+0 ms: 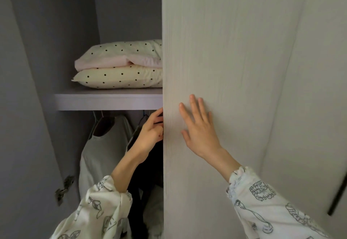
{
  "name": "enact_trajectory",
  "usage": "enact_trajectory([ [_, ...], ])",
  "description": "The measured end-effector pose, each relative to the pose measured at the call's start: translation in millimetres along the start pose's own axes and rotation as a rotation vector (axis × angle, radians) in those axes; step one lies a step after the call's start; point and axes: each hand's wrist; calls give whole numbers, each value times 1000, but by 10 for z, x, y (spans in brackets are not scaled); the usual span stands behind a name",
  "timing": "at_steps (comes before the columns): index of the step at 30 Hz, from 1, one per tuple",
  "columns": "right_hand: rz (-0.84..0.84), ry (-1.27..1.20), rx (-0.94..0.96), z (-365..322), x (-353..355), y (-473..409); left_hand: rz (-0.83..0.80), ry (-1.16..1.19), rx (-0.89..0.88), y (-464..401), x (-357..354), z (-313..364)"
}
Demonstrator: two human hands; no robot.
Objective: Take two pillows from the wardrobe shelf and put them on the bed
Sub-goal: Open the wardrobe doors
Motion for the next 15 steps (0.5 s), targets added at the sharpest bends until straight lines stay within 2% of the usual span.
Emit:
enact_trajectory([
  [6,2,-354,-15,-163,245,513,-75,62,-13,478,-111,156],
  [10,-131,-620,-145,-273,413,864,-137,92,-18,765,-219,257],
  [15,-247,-732,-262,-330,777,1194,-167,147,25,1065,-394,421],
])
Point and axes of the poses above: each hand's wrist, its own y-axis away from the middle knuckle, its own x-axis out of the back of the hand, z = x × y, and after that the axes turned 1 degree about -x, right-handed
